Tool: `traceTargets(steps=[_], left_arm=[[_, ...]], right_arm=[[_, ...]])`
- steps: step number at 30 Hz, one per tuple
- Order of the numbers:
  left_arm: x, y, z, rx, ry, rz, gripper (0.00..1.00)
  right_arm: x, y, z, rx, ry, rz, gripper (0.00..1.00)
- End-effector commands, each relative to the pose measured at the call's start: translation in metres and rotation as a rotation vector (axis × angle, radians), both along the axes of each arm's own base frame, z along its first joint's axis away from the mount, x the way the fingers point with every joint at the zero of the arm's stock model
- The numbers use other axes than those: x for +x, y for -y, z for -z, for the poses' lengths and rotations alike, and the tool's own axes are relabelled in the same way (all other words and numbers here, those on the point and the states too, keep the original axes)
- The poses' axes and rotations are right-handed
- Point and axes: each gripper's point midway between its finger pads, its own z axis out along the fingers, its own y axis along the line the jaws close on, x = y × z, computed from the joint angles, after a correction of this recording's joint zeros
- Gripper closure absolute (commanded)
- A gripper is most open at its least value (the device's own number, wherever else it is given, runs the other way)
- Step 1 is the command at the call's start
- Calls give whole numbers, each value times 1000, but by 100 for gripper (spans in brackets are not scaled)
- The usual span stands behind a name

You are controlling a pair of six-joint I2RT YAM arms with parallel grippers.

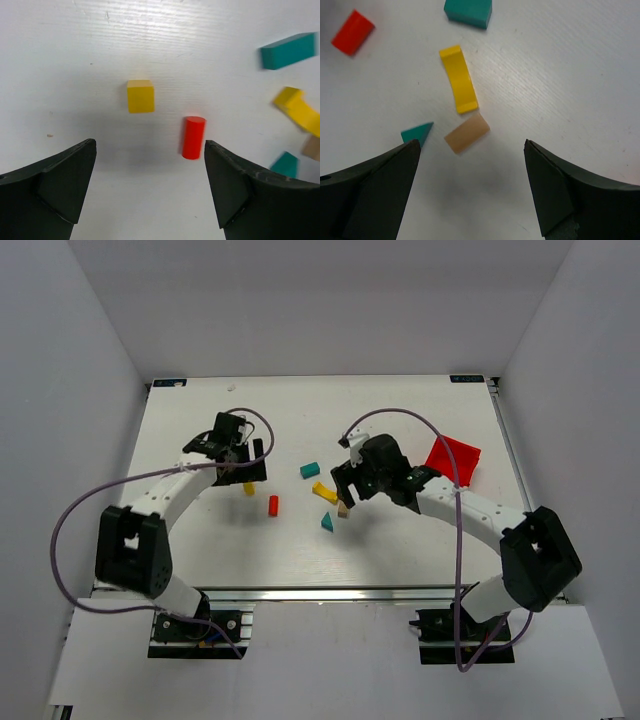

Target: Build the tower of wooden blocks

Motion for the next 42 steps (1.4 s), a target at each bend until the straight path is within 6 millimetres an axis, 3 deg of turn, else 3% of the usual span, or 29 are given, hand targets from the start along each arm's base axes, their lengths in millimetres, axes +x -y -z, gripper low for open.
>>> traceTargets(steps=[1,2,3,5,7,10,12,14,19,21,22,26,34,42], left_arm=[[-2,12,-71,-125,164,-19,2],[-4,13,-79,-142,182,-28,2],[-9,12,-94,-173,217,-56,2],[-16,7,-103,-180,237,-88,2],[-27,3,-112,-198,256,-125,2],[-41,-5,-114,-199,260,-161,2],[-50,-14,-114,-180,255,-204,2],[-53,-19,-116,-165,264,-219,2],[-61,-26,-119,-143,276,-210,2],[-63,-28,-121,-139,280,-205,2],[-64,-29,-122,-138,284,-206,2],[-67,-30,-126,-129,311,-176,2],[-72,-30,-122,-131,318,-147,2],[-73,-23,-127,-165,345,-104,2]], right_arm=[[29,-25,-32,138,9,124,11],[39,-23,-21,115,-19,203,11],[47,-24,-33,137,-69,309,11],[58,-23,-21,100,-109,441,11],[62,-37,-23,169,-157,516,11],[68,-50,-25,254,-188,618,11],[72,-60,-14,260,-221,677,11],[75,-67,-12,263,-234,713,11],[79,-113,-3,320,-293,718,11],[77,-123,4,307,-313,721,11],[76,-127,17,284,-333,730,11],[78,-141,26,297,-357,740,11],[85,-143,55,237,-367,815,11],[104,-128,73,184,-308,960,10]])
